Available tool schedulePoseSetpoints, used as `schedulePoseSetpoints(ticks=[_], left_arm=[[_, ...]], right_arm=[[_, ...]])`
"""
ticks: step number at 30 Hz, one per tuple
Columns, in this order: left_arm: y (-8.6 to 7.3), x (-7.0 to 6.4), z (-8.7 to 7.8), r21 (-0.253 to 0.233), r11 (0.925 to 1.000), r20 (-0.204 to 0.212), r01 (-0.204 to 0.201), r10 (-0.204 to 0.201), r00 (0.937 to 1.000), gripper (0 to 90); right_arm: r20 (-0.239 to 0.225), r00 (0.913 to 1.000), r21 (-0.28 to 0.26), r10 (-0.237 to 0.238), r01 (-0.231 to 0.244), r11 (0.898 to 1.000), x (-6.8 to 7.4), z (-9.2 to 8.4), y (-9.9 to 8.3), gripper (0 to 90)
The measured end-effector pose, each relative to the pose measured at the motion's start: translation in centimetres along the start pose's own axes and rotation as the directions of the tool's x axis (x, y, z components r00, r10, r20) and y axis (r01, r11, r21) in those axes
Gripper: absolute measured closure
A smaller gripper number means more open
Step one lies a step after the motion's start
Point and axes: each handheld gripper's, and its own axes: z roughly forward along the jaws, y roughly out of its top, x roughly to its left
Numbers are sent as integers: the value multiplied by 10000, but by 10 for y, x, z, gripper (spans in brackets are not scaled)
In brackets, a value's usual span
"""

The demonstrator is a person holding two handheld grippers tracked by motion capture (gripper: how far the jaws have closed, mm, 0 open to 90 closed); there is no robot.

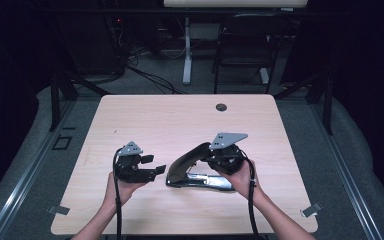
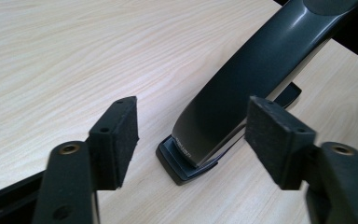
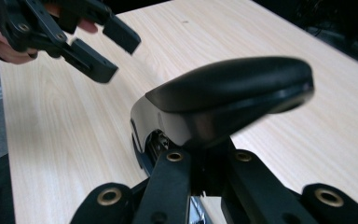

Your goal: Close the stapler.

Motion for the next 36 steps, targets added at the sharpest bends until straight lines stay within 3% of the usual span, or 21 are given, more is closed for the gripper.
schedulePoseSetpoints(ticks=[7,8,9,12,16,20,27,36], left_arm=[[-1,3,0,46,10000,-126,39,-39,9999,165],[-1,3,1,13,10000,-255,55,-55,9997,162],[-1,5,0,118,9999,-84,47,-46,10000,157],[-2,6,1,240,9997,-128,-50,53,9999,150],[-6,11,4,722,9970,-327,-293,317,9990,144],[-8,18,2,758,9971,-420,-99,132,9990,123],[-11,28,-1,790,9967,-682,179,-125,9976,118],[-11,28,1,978,9952,-811,-1,80,9967,114]], right_arm=[[214,9994,273,272,-278,9992,-9,-4,-20,900],[266,9992,323,290,-299,9990,-10,-4,-23,900],[274,9991,352,335,-345,9988,-11,-5,-25,900],[364,9985,360,405,-418,9985,-14,-4,-33,900],[439,9980,724,454,-485,9962,-17,4,-47,900],[536,9968,925,599,-647,9936,-23,8,-59,900],[624,9946,1493,833,-918,9845,-33,11,-79,900],[830,9908,2355,1065,-1234,9640,-41,10,-95,900]])
